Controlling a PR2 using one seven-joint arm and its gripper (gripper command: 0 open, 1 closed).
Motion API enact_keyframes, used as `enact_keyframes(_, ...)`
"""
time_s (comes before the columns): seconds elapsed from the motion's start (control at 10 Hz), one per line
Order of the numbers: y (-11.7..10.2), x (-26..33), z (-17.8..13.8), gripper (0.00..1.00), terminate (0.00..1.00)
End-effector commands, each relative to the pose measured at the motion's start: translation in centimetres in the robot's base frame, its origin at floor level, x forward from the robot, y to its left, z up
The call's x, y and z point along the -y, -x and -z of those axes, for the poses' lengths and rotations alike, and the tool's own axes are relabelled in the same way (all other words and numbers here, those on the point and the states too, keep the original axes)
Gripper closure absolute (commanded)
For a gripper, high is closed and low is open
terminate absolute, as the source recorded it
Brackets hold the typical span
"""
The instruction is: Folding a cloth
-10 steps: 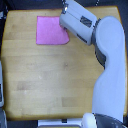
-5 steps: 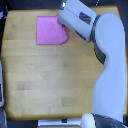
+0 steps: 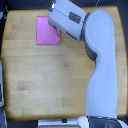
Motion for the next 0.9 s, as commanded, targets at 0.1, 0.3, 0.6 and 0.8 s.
enact_keyframes(0.1,-0.9,-9.2,2.7,1.00,0.00)
enact_keyframes(0.3,-2.0,-11.2,3.5,1.00,0.00)
enact_keyframes(0.6,-3.1,-13.0,3.1,1.00,0.00)
enact_keyframes(0.8,-3.3,-14.1,3.0,1.00,0.00)
